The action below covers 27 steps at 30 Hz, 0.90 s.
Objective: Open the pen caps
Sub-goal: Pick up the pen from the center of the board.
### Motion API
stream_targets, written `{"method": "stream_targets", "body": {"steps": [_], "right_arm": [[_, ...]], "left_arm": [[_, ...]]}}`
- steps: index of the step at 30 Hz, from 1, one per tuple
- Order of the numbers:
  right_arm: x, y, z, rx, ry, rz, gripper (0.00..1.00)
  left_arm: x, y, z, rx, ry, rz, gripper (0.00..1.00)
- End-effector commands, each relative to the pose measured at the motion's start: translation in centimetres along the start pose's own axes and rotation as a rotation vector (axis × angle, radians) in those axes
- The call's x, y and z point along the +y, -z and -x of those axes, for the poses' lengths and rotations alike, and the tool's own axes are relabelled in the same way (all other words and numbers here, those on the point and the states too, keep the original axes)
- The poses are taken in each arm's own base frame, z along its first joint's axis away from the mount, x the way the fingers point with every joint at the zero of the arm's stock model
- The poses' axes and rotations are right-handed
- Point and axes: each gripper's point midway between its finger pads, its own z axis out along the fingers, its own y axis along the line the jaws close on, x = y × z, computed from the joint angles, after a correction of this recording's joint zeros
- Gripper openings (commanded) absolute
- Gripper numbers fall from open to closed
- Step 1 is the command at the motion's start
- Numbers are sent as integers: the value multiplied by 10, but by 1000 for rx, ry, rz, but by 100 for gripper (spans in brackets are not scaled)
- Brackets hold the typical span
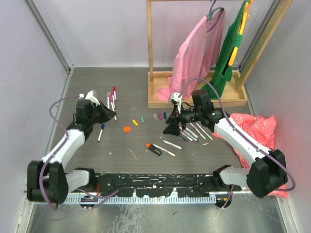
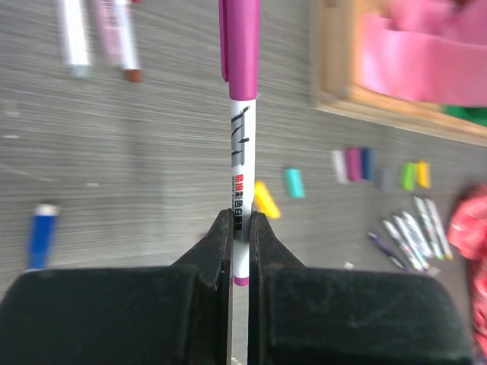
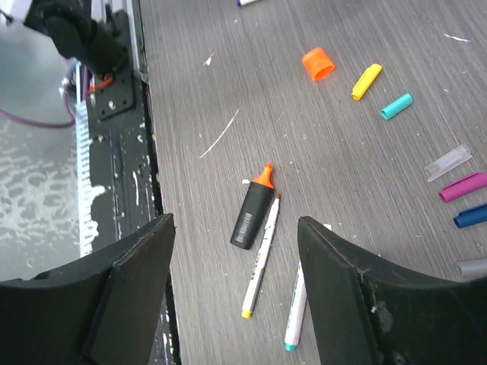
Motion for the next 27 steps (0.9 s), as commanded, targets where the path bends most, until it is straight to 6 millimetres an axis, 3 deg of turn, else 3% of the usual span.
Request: {"method": "stream_targets", "body": {"steps": [1, 7, 11, 14, 20, 27], "right_arm": [[4, 12, 40, -206, -13, 25, 71], [15, 25, 56, -404, -37, 93, 71], [25, 30, 62, -459, -35, 140, 71], [34, 34, 66, -487, -14, 167, 71], [40, 38, 70, -505, -13, 172, 71], [17, 32, 65, -471, -89, 69, 69]], "left_arm": [[-108, 50, 22, -224, -6, -503, 0], [-176, 104, -11, -366, -87, -722, 0], [-210, 122, -36, -364, -93, -820, 0], [-236, 126, -64, -331, -124, -865, 0], [-278, 127, -96, -310, -170, -913, 0], [-286, 125, -104, -319, -141, -918, 0]]}}
